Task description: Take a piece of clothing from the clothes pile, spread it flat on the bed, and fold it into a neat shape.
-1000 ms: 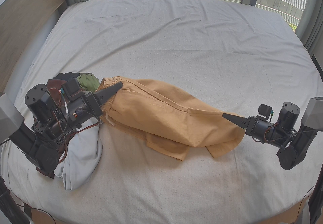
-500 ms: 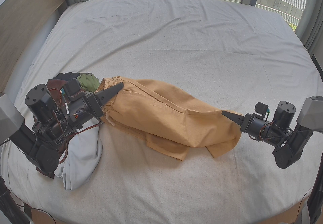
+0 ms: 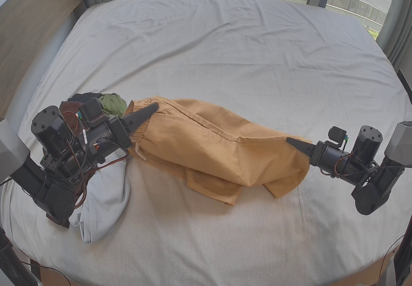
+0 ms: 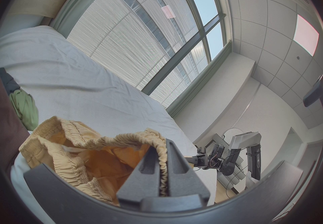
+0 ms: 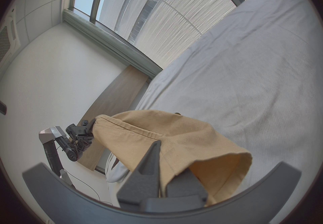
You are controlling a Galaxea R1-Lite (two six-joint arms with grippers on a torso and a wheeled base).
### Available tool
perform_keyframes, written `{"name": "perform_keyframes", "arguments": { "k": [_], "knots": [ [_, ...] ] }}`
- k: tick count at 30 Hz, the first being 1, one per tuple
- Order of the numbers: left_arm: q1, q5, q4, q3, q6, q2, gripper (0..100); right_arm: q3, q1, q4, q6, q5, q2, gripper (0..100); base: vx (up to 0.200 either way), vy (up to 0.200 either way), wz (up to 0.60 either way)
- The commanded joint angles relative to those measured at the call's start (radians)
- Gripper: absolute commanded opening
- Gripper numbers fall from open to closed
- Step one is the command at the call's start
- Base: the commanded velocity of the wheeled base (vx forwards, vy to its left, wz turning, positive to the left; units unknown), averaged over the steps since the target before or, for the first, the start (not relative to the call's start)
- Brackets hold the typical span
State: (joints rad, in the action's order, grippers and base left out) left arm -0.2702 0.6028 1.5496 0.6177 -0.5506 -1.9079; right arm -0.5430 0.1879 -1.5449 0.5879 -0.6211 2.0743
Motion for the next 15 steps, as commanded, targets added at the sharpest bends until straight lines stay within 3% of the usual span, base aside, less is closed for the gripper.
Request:
{"name": "perform_keyframes", "arguments": {
  "k": [1,15],
  "knots": [
    [-0.027,0.0,0.0,0.005,-0.002,0.055,0,0.029,0.015,0.002,-0.002,0.0,-0.134,0,0.0,0.0,0.0],
    [-0.066,-0.001,0.0,0.011,0.0,0.144,0,0.032,0.058,0.003,-0.016,0.034,-0.275,0,0.0,0.0,0.0]
  ]
}}
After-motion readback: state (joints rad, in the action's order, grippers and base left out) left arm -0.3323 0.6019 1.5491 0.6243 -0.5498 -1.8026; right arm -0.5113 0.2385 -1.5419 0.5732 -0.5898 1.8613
